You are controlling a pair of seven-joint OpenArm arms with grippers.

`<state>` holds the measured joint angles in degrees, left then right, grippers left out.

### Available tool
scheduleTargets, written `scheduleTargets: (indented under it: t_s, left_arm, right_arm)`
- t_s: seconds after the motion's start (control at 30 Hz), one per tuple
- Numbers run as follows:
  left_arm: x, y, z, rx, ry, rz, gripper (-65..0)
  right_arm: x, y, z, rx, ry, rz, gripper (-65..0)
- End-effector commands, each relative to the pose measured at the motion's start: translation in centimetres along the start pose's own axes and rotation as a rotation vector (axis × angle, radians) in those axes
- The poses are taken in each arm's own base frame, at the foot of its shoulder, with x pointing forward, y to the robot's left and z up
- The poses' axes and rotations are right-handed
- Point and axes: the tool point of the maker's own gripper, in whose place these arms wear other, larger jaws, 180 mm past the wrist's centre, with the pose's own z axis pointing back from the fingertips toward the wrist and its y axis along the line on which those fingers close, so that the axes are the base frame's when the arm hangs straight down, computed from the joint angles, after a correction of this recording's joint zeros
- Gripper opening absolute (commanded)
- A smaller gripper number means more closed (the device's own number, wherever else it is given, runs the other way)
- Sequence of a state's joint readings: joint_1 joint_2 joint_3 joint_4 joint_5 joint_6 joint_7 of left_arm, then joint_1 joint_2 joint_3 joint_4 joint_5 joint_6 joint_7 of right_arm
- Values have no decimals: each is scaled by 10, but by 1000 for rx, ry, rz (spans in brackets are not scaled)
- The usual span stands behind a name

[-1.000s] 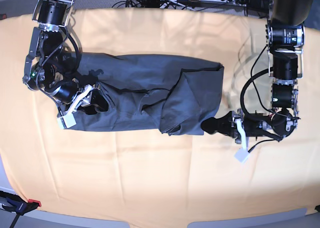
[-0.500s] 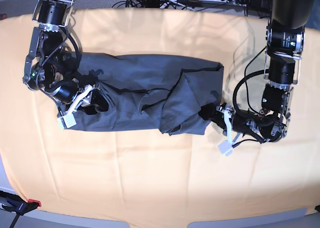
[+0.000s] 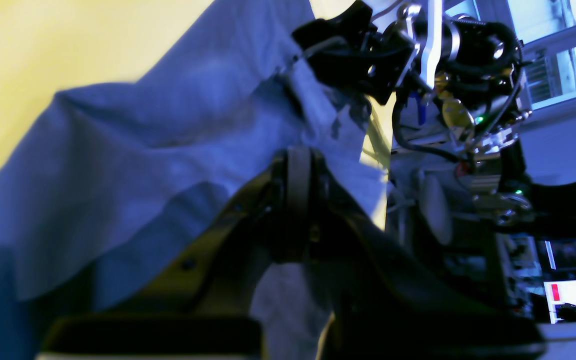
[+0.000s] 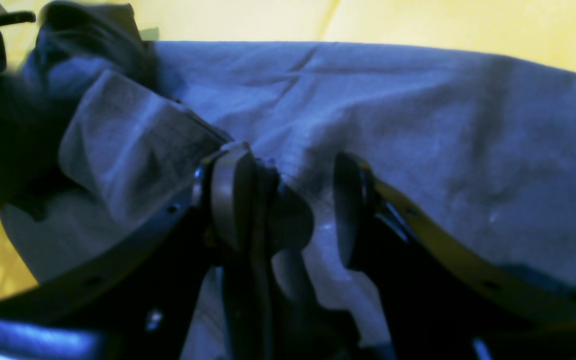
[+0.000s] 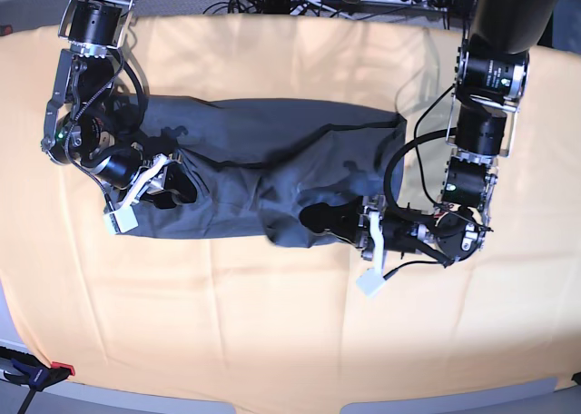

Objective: Fold the T-shirt properly
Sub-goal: 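Fold the shirt end held by the left gripper toward the right gripper, then release the left gripper and move the right gripper to the other end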

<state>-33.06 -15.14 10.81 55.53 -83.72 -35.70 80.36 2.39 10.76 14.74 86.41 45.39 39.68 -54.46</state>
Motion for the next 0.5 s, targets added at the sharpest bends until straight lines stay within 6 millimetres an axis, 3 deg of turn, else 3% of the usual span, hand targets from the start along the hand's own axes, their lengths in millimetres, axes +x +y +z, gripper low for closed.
scheduleTargets:
  t_s: [0.0,0.17,0.3,0.37,0.47]
  left_arm:
    - [22,-12,1,-23,-36,-47,-650]
    - [27,-18,-6,-43,-39,-59,-650]
    - [37,-13,12,-2,-45,-103,-650]
    - [37,-5,21,53,-18,-140,-650]
    - [20,20,28,184,82,-152,-650]
  right_arm:
    - [20,0,4,7,-60,22,-357]
    - [20,0,3,5,-57,22,-357]
    - [20,0,4,6,-57,22,-357]
    - [24,3,4,23,-75,13,-357]
    - [43,18,7,107,-119,-8,-357]
